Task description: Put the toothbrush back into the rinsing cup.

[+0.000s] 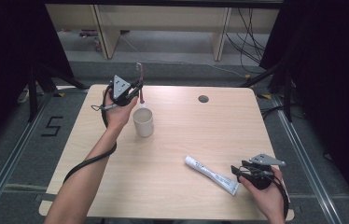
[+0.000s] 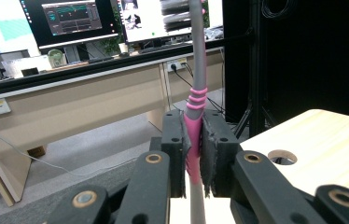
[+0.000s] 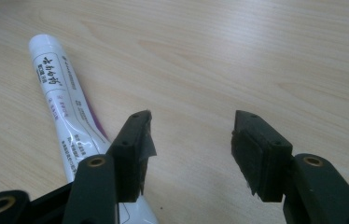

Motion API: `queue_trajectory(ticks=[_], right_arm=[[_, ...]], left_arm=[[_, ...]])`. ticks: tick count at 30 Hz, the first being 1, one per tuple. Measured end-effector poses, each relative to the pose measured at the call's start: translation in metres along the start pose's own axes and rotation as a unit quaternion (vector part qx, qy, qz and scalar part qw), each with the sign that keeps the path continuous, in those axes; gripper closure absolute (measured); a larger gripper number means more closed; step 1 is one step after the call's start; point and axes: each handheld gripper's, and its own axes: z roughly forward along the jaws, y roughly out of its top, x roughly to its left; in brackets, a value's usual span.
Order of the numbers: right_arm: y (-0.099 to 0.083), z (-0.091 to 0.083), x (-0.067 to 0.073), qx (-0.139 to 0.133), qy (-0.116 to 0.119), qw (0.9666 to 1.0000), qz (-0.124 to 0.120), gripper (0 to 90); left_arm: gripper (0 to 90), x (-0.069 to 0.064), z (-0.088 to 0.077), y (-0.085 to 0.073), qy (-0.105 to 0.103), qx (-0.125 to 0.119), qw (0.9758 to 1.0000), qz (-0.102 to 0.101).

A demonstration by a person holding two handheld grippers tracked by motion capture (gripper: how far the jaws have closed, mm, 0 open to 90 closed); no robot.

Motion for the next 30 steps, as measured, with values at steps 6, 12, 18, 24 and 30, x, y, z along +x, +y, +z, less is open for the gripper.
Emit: queue_trajectory(ticks=[6, 12, 18, 24, 30], right_arm=[[0.0, 0.001, 0.0, -0.001, -0.001, 1.0, 0.001, 47.5], [0.0, 0.001, 0.001, 0.003, 0.004, 1.0, 0.002, 47.5], [0.0, 0.001, 0.001, 0.004, 0.004, 1.0, 0.003, 47.5], [0.0, 0.001, 0.001, 0.003, 0.003, 1.0, 0.001, 47.5], [0.0, 0.001, 0.0, 0.001, 0.0, 1.0, -0.004, 47.5]], left_arm=[[80.1, 0.0, 0.0, -0.001, -0.001, 0.001, 1.0, -0.001], [80.1, 0.001, 0.0, -0.003, 0.0, 0.002, 1.0, -0.001], [80.1, 0.0, 0.001, -0.005, -0.001, 0.005, 1.0, -0.004], [80.1, 0.0, 0.003, -0.009, -0.004, 0.011, 0.9999, -0.011], [80.1, -0.001, 0.004, -0.012, -0.003, 0.014, 0.9999, -0.007]])
